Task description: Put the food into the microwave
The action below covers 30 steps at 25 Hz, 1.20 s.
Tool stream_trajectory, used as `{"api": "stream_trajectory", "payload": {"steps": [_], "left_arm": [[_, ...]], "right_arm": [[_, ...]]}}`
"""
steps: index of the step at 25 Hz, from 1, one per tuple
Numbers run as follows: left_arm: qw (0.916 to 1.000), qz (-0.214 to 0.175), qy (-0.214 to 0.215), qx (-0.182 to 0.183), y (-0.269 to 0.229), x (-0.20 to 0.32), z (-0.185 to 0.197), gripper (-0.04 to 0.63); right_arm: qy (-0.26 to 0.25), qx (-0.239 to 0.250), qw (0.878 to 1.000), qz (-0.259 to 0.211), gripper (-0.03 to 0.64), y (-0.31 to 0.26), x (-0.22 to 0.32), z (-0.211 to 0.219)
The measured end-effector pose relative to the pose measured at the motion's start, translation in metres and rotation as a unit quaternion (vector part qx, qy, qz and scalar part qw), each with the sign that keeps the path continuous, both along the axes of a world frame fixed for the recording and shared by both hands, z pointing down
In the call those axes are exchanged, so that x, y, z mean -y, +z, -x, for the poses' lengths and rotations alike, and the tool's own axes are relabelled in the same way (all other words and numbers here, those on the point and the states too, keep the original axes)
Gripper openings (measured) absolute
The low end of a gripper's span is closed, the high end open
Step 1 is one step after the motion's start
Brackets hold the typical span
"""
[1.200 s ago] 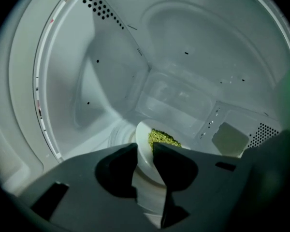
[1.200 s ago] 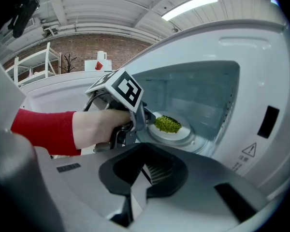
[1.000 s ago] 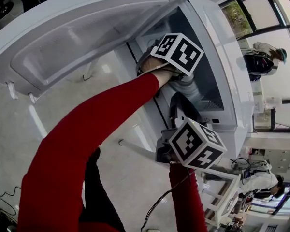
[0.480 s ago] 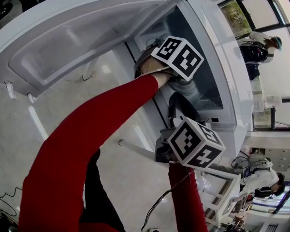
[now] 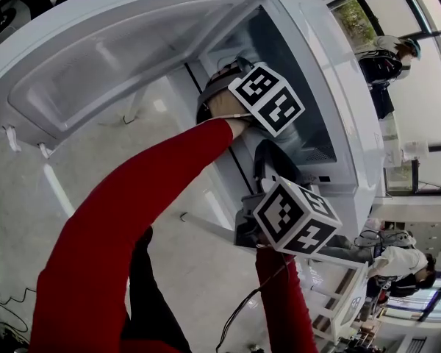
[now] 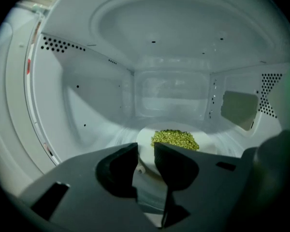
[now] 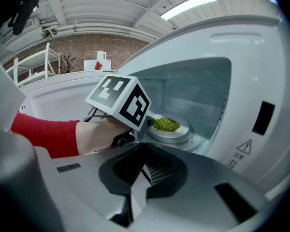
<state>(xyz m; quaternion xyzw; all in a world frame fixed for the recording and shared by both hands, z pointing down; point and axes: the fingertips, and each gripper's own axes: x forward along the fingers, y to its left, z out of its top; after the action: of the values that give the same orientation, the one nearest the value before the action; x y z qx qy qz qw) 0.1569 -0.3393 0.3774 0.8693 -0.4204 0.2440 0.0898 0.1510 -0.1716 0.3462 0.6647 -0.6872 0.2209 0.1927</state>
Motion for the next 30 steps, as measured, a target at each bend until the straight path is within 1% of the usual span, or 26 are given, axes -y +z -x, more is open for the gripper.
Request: {"api": "stream_trajectory", "payload": {"steps": [1, 2, 3, 4, 7, 10, 12, 15, 21, 27, 30], "left_arm": [[0.9999, -0.013, 0.001, 0.006, -0.002, 0.001, 0.001, 0.114], [0.9997, -0.025, 0.002, 0.003, -0.005, 0.002, 0.002, 0.101], [0.9994, -0.033, 0.003, -0.009, -0.009, 0.004, 0.004, 0.086], [0.9989, -0.037, 0.007, -0.029, -0.014, 0.005, 0.005, 0.08], [0.995, -0.031, 0.024, -0.092, -0.029, 0.006, 0.009, 0.077], [0.9891, -0.024, 0.034, -0.141, -0.044, 0.001, 0.017, 0.074], [0.9839, -0.008, 0.032, -0.175, -0.05, -0.004, 0.026, 0.051], [0.9719, 0.032, 0.021, -0.232, -0.049, -0.013, 0.045, 0.019], [0.9404, 0.092, 0.033, -0.326, -0.05, -0.038, 0.075, 0.011], [0.913, 0.135, 0.071, -0.378, -0.068, -0.079, 0.096, 0.011], [0.8982, 0.155, 0.087, -0.402, -0.082, -0.107, 0.104, 0.011]], "right_arm": [[0.0, 0.0, 1.0, 0.0, 0.014, 0.0, 0.0, 0.0], [0.0, 0.001, 1.0, -0.001, 0.014, 0.0, 0.0, 0.0], [0.0, 0.002, 1.0, -0.002, 0.014, 0.0, 0.0, 0.0], [0.0, 0.003, 1.0, -0.002, 0.014, 0.0, 0.0, 0.0], [0.0, 0.005, 1.0, -0.003, 0.014, 0.001, 0.001, 0.001], [0.0, 0.012, 1.0, -0.008, 0.014, 0.0, 0.002, 0.002], [-0.001, 0.016, 1.0, -0.013, 0.014, -0.002, 0.002, 0.003], [-0.001, 0.023, 1.0, -0.02, 0.014, -0.005, 0.006, 0.007], [-0.015, 0.05, 0.998, -0.046, 0.014, -0.016, 0.019, 0.027], [-0.046, 0.101, 0.991, -0.076, 0.014, -0.044, 0.013, 0.058], [-0.067, 0.136, 0.985, -0.078, 0.014, -0.062, -0.002, 0.069]]}}
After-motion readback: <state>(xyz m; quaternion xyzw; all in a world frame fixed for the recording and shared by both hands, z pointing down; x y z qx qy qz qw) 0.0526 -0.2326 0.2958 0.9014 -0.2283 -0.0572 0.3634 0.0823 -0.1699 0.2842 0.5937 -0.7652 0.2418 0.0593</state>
